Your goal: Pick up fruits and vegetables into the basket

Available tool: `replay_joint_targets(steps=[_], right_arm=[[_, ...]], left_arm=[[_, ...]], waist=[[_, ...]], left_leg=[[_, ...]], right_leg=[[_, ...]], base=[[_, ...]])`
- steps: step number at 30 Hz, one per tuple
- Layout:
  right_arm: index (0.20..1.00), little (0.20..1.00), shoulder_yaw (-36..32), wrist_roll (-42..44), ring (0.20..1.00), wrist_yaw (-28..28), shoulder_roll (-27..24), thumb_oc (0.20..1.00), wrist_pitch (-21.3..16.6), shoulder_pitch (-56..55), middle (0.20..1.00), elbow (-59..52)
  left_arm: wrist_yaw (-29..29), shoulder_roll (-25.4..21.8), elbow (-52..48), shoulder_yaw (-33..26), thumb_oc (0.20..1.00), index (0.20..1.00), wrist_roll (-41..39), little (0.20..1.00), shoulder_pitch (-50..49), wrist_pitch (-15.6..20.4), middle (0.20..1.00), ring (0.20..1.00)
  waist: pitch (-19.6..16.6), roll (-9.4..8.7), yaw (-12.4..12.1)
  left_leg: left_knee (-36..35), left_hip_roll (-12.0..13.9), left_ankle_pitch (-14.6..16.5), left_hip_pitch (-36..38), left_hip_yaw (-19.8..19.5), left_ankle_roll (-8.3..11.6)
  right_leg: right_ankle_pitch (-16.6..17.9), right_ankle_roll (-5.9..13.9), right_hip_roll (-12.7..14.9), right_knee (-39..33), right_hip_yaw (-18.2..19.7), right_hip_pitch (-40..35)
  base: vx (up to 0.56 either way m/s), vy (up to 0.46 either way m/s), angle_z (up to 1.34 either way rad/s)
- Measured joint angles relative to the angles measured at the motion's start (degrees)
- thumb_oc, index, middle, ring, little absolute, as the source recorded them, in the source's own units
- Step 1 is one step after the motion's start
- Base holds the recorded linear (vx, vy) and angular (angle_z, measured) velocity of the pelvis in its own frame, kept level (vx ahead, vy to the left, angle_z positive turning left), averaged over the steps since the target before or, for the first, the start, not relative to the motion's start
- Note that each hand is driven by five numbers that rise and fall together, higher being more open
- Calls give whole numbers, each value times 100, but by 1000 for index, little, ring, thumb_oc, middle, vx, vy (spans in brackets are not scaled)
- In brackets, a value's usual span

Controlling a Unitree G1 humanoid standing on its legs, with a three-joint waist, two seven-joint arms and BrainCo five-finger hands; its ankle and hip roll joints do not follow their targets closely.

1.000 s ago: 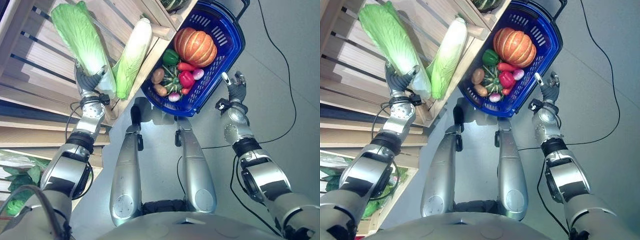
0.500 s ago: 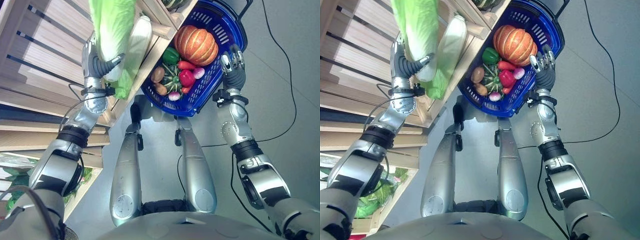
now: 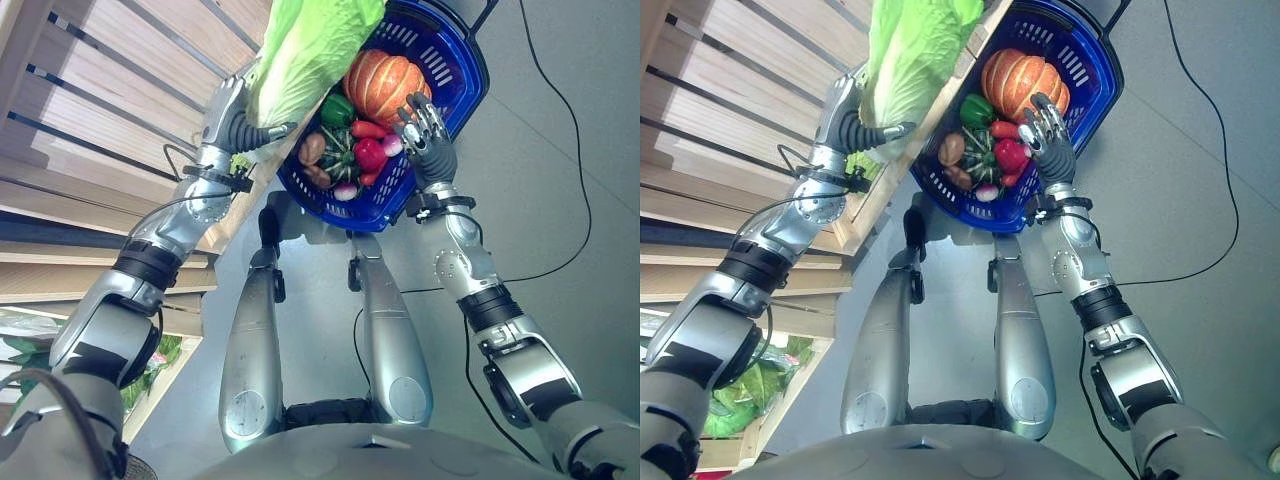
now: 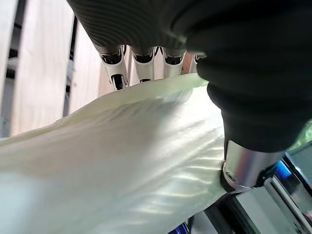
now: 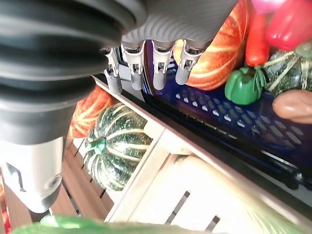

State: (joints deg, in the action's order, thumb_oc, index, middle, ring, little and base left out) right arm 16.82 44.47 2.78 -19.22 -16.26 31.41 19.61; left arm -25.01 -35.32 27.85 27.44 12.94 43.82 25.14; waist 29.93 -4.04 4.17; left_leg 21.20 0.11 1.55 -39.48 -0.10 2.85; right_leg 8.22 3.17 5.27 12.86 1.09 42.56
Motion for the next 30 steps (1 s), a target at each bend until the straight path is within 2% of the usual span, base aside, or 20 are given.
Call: replay_joint_targets(steps=[12, 25, 30], right_arm=[[1000, 1000, 379, -2, 1000, -77, 18, 1000, 359, 56, 1000, -287], [1000, 1000, 434, 195, 1000, -142, -1, 1000, 413, 9, 1000, -404], [1000, 1000, 432, 373, 1000, -229, -7, 1000, 410, -1, 1000, -406]], left_arm=[[1101, 109, -290, 467, 200, 200, -87, 200, 70, 7, 200, 200], [1695, 136, -293, 661, 200, 200, -400, 200, 233, -47, 200, 200], [1880, 122, -421, 666, 200, 200, -406, 200, 246, -230, 200, 200]], waist=[[0, 0, -6], [2, -4, -1], [4, -9, -2]], left_leg=[[-55, -1, -24, 25, 1, 5], [-55, -1, -25, 21, -5, 5], [-55, -1, -24, 15, -9, 5]], right_leg=[[5, -7, -1, -9, 0, 0], [4, -6, 0, -7, -6, -2], [4, -6, 0, -16, -9, -2]], base=[[0, 0, 0], [0, 0, 0], [0, 0, 0]])
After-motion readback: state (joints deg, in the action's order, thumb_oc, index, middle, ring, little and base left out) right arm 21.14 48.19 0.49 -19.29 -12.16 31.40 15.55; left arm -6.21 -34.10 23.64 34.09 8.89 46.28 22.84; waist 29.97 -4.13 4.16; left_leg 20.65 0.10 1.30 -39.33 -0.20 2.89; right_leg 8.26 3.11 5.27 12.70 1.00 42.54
